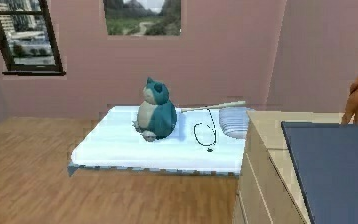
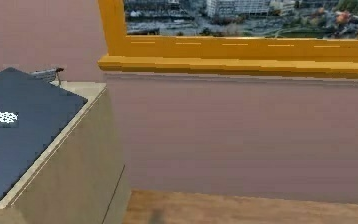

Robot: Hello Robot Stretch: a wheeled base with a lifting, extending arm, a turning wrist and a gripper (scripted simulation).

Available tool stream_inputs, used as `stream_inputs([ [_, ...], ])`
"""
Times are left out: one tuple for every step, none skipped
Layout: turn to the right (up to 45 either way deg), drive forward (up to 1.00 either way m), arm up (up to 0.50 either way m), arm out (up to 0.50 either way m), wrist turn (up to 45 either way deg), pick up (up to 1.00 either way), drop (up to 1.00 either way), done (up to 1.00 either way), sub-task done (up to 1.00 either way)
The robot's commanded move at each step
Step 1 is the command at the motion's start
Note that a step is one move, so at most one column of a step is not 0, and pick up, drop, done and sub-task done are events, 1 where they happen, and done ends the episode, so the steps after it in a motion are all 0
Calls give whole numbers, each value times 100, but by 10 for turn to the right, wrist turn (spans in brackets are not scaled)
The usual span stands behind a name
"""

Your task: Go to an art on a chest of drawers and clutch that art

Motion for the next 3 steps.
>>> stream_inputs([
  [0, 85, 0, 0, 0, 0, 0, 0, 0],
  [0, 0, 50, 0, 0, 0, 0, 0, 0],
  [0, 0, 38, 0, 0, 0, 0, 0, 0],
])
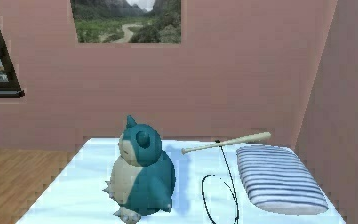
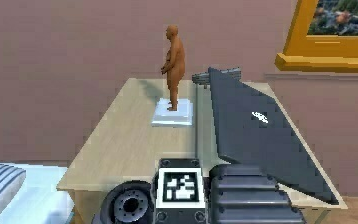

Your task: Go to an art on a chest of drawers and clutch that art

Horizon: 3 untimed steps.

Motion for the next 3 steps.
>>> stream_inputs([
  [0, 0, 0, 30, 0, 0, 0, 0, 0],
  [0, 0, 0, 0, 450, 0, 0, 0, 0],
  [0, 0, 0, 0, 450, 0, 0, 0, 0],
])
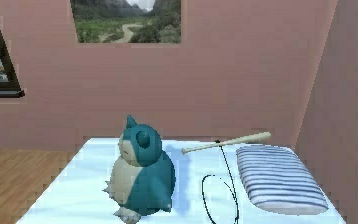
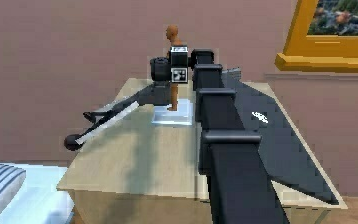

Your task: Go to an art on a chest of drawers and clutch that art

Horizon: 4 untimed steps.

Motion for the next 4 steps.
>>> stream_inputs([
  [0, 0, 0, 0, 450, 0, 0, 0, 0],
  [0, 0, 0, 0, 450, 0, 0, 0, 0],
  [0, 0, 0, 0, 60, 0, 0, 0, 0],
  [0, 0, 0, 0, 0, 100, 0, 0, 0],
])
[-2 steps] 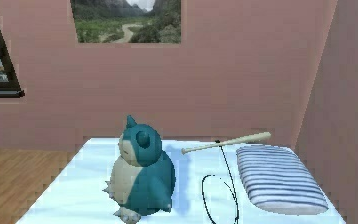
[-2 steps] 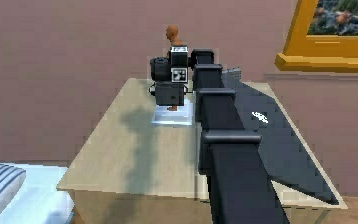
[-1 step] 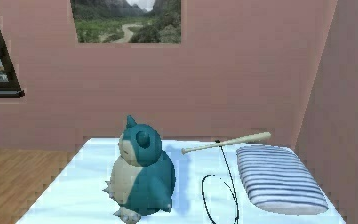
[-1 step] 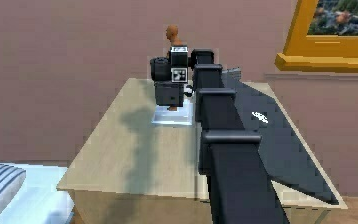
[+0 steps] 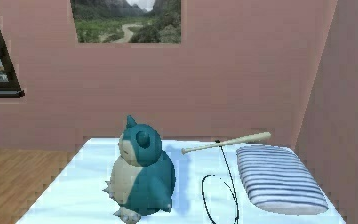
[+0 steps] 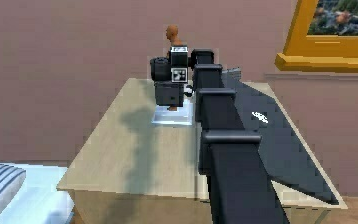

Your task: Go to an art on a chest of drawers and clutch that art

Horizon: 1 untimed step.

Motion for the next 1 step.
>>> stream_inputs([
  [0, 0, 0, 0, 0, 0, 0, 100, 0],
])
